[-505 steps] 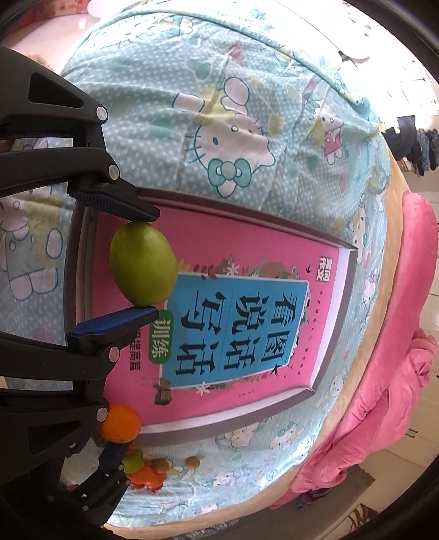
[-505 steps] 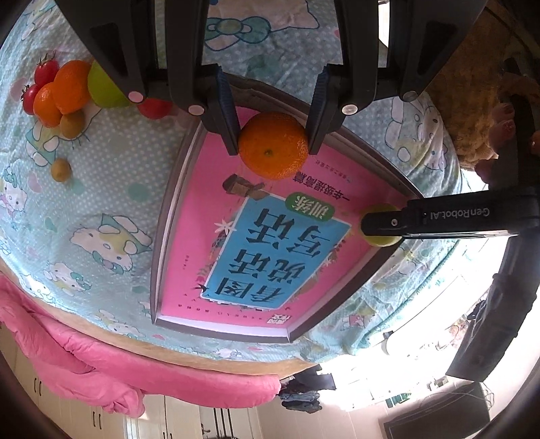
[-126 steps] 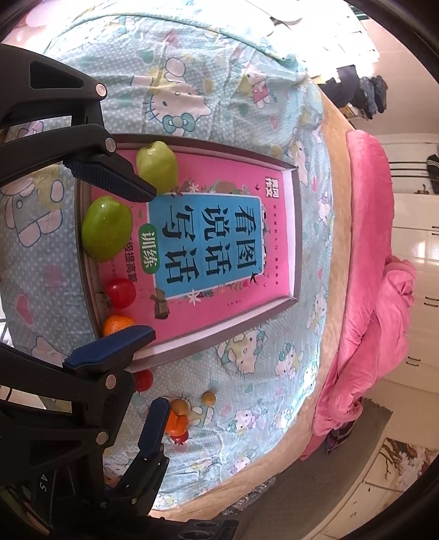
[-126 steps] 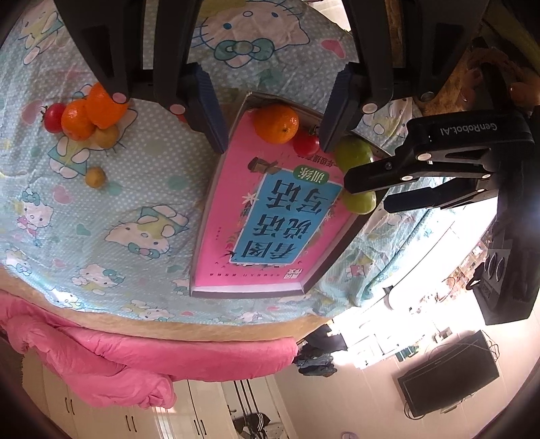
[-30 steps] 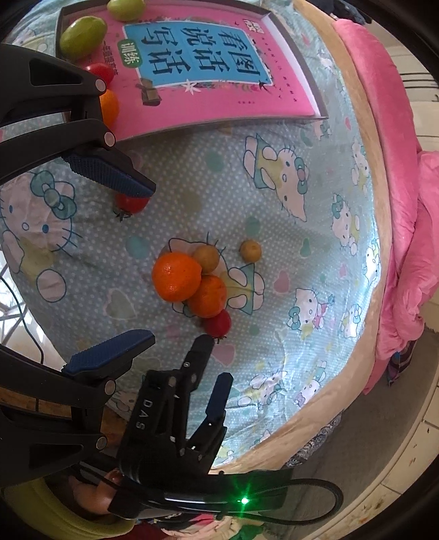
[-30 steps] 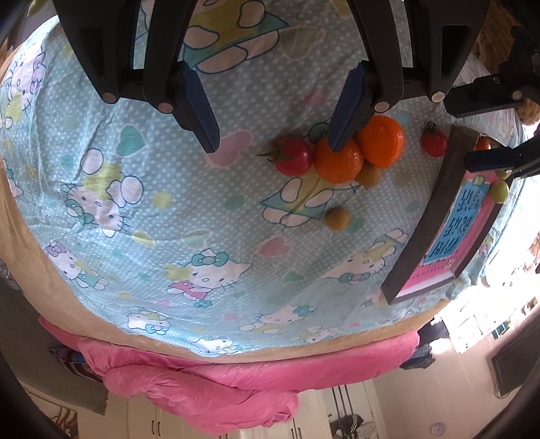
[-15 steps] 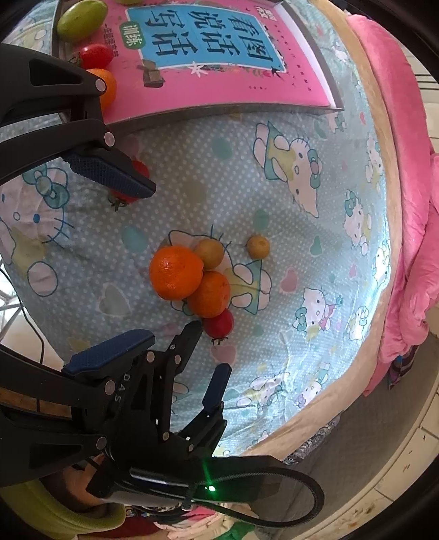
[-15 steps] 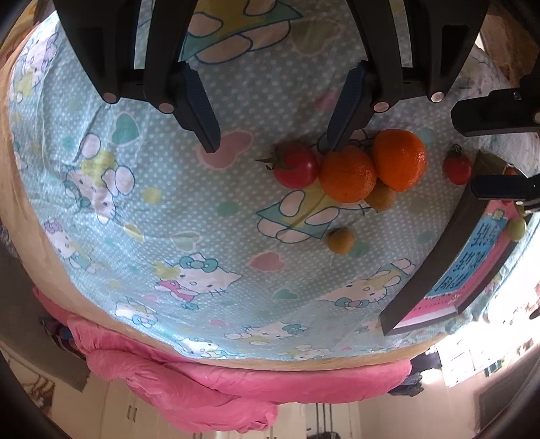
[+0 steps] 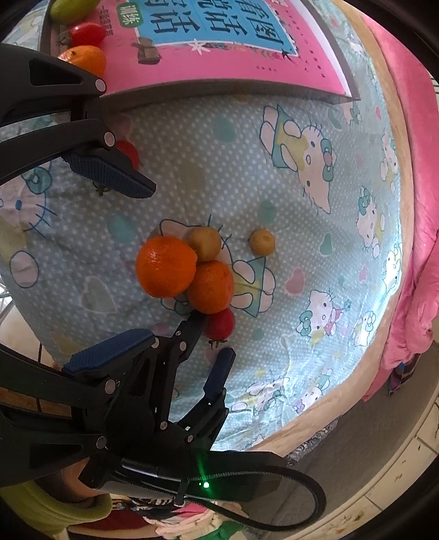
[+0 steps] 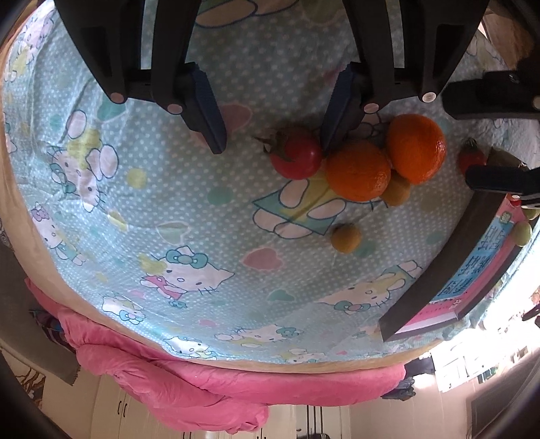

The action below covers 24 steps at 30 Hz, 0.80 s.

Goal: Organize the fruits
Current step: 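Grasp an orange with the left tool while the right tool grasps a red tomato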

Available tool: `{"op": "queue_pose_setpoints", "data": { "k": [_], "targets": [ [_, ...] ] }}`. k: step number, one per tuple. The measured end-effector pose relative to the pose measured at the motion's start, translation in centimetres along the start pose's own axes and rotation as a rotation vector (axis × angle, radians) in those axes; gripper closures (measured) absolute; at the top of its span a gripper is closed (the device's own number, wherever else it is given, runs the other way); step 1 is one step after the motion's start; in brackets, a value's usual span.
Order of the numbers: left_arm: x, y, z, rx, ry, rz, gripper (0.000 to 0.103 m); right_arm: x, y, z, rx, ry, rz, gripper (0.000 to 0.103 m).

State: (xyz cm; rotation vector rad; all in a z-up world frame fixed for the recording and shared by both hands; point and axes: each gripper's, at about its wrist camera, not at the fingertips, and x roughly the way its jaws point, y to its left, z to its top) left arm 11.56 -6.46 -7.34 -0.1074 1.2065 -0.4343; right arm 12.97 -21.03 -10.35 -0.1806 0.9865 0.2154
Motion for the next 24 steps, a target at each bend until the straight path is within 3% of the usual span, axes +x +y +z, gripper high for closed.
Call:
{"op": "queue_pose_setpoints", "data": {
  "k": [8, 12, 20, 24],
  "targets": [
    [1.2, 0.5, 0.6, -0.037, 0.015, -0.011, 0.024, 0.7, 0.3, 0.2, -0.017, -0.001, 0.029, 0.062],
    [1.8, 0.6, 0.9, -0.058, 0.027, -0.025, 0.033, 0.7, 0.5, 0.2, -0.023, -0.003, 0.034, 0.069],
    [2.7, -0.3, 1.2, -0.048, 0.039, -0.022, 0.038, 0.5, -0.6, 0.1, 0.048, -0.003, 0.081, 0.071],
    [3.1, -0.4, 1.4, -0.055, 0.049, -0.020, 0.050, 0.4, -1.2, 0.0, 0.084, -0.002, 0.101, 0.071]
  ]
}}
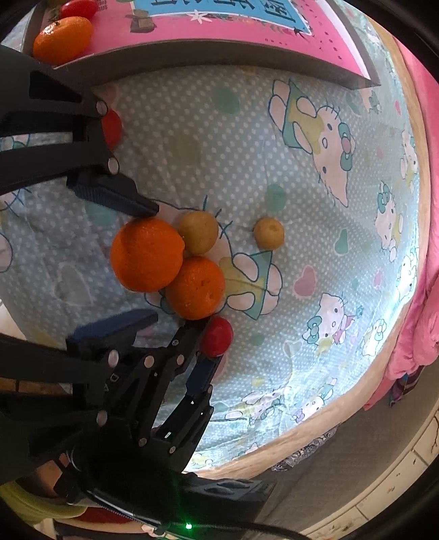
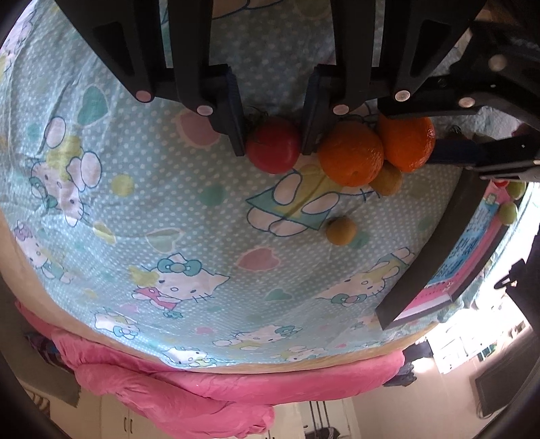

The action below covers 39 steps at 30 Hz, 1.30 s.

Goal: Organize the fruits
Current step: 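Grasp an orange with the left tool while the right tool grasps a red tomato, then carry the orange with the left tool while the right tool carries the tomato to the tray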

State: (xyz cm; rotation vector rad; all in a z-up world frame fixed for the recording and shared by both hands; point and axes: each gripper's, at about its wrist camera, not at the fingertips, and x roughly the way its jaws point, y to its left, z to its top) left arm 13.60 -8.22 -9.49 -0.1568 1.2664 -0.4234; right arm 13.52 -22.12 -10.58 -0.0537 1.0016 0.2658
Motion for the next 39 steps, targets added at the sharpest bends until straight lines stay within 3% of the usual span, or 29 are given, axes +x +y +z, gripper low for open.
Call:
{"op": "queue_pose_setpoints", "data": {
  "k": [5, 21, 39],
  "targets": [
    [0.3, 0.3, 0.3, -0.011, 0.001, 0.013, 0.058, -0.3, -0.2, -0.1, 0.017, -0.004, 0.012, 0.071],
    [-3.2, 0.8, -1.0, -0.022, -0.048, -0.055, 0.058, -1.9, -1.6, 0.4, 0.116, -0.074, 0.088, 0.071],
    [-7.5, 2.7, -2.2, -0.035, -0.119, -0.024, 0.058, -5.2, 1.2, 0.4, 0.036, -0.159, 0.149, 0.071]
  ]
}}
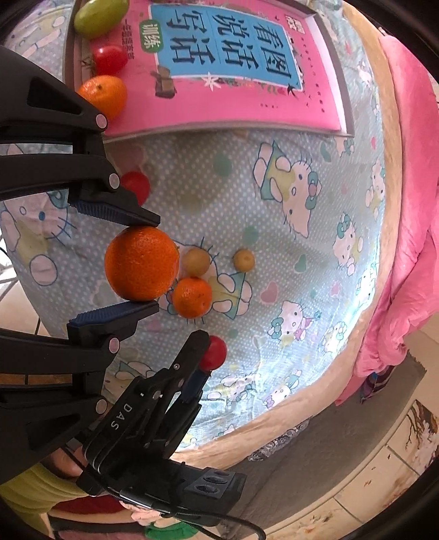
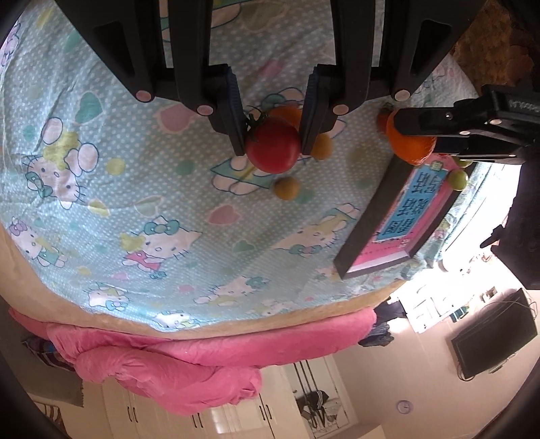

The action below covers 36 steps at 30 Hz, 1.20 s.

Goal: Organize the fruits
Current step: 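Carry the orange with the left tool while the right tool carries the tomato to the tray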

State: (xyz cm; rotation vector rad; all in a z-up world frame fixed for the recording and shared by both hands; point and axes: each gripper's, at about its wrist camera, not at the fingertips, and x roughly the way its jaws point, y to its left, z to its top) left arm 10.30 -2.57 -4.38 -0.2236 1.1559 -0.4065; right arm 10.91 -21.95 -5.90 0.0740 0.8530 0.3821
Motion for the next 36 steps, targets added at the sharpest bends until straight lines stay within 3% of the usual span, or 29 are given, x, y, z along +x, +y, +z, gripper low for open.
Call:
{"op": "queue_pose_setpoints", "data": {
  "k": [23, 36],
  "targets": [
    [-3.6, 2.9, -0.6, -0.050, -0.074, 0.050, 0.058, -1.2, 5.8, -0.4, -0.060, -0.006, 0.105, 0.071],
    [-6.7, 7.8, -0.5, -0.137, -0.149, 0.108, 0.058, -1.1, 10.6, 0.2, -0.124, 0.000, 0.163, 0.071]
  ]
}}
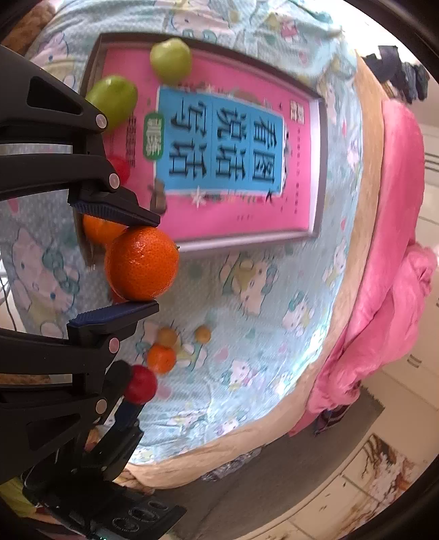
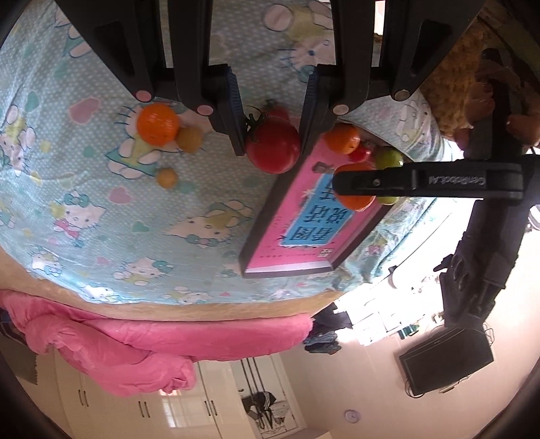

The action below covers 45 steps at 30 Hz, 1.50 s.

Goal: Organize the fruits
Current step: 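Carry the orange with the left tool while the right tool carries the tomato to the tray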

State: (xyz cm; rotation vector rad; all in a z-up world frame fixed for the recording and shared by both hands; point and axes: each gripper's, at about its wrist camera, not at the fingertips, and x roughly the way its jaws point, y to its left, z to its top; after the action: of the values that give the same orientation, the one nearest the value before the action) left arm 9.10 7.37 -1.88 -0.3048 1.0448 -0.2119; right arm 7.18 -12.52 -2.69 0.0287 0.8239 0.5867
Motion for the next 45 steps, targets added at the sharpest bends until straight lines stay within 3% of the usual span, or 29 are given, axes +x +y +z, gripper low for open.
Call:
{"op": "queue_pose_setpoints", "data": {
  "k": [19, 24, 45],
  "targets": [
    [-3.1, 7.8, 0.8, -0.133, -0.097, 0.108, 0.058, 1.8, 5.3, 2.1, -0.047, 0.013, 0.059, 0.071],
    [-3.0, 9.7, 0.8, -0.182, -0.105, 0.106, 0.058, 2.3, 5.9, 2.3, -0.059, 0.020, 0.060, 0.071],
    [0.6, 9.7, 1.3, -0.111, -0.063, 0.159, 0.058, 6.5, 7.5, 2.4, -0.073, 0.095, 0.041, 0.071]
  ]
}}
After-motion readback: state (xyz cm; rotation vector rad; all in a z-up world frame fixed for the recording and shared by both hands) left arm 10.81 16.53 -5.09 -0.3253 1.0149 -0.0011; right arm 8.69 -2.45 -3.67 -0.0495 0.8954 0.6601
